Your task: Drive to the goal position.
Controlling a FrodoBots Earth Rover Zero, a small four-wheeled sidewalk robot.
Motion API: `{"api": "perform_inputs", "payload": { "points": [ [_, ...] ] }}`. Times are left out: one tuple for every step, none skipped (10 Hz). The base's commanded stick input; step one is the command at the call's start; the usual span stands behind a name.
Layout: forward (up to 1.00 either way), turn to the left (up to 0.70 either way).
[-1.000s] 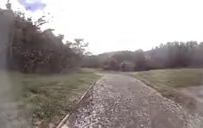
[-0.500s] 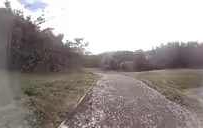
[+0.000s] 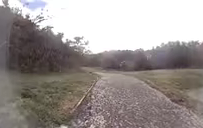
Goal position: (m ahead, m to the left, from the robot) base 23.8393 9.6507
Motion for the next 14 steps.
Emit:
{"api": "perform_inputs", "payload": {
  "points": [
    [0.3,-0.75],
    [0.3,-0.75],
    [0.3,-0.75],
    [0.3,-0.75],
    [0.3,-0.75],
    [0.3,0.0],
    [0.3,0.0],
    [0.3,0.0],
    [0.3,0.0],
    [0.3,0.0],
    [0.3,0.0],
    [0.3,0.0],
    [0.3,0.0],
    [0.3,0.0]
  ]
}}
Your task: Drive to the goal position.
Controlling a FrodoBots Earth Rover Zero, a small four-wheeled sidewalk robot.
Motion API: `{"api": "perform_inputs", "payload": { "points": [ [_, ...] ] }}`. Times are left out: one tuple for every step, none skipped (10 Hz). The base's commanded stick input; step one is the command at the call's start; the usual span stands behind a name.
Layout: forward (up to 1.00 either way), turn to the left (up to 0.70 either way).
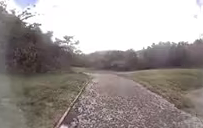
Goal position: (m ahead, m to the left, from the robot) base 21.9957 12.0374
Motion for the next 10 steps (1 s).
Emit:
{"api": "perform_inputs", "payload": {
  "points": [
    [0.3,0.0],
    [0.3,0.0],
    [0.3,0.0],
    [0.3,0.0],
    [0.3,0.0],
    [0.3,0.0],
    [0.3,0.0],
    [0.3,0.0],
    [0.3,0.0],
    [0.3,0.0]
  ]
}}
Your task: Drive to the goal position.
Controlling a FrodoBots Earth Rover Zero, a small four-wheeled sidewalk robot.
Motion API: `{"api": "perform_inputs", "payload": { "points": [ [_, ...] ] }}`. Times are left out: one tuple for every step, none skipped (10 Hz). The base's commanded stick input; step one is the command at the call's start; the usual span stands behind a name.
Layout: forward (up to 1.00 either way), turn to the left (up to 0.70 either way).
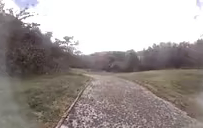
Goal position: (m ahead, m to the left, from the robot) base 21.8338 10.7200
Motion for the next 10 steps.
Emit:
{"api": "perform_inputs", "payload": {
  "points": [
    [0.3,0.0],
    [0.3,0.0],
    [0.3,0.0],
    [0.3,0.0],
    [0.3,0.0],
    [0.3,0.0],
    [0.3,0.0],
    [0.3,0.0],
    [0.3,0.0],
    [0.3,0.0]
  ]
}}
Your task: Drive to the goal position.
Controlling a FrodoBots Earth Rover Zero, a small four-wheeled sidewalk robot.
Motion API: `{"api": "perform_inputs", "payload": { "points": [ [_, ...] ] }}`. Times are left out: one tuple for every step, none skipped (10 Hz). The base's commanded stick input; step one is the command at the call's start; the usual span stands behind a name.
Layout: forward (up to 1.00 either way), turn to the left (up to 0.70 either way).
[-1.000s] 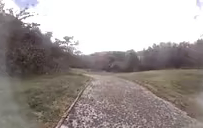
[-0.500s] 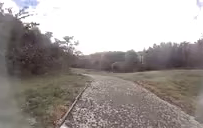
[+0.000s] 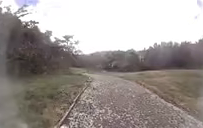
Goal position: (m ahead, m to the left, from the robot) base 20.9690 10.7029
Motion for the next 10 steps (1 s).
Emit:
{"api": "perform_inputs", "payload": {
  "points": [
    [0.3,0.0],
    [0.3,0.0],
    [0.3,0.0],
    [0.3,0.0],
    [0.3,0.0],
    [0.3,0.0],
    [0.3,0.0],
    [0.3,0.0],
    [0.3,-0.34],
    [0.3,-0.7]
  ]
}}
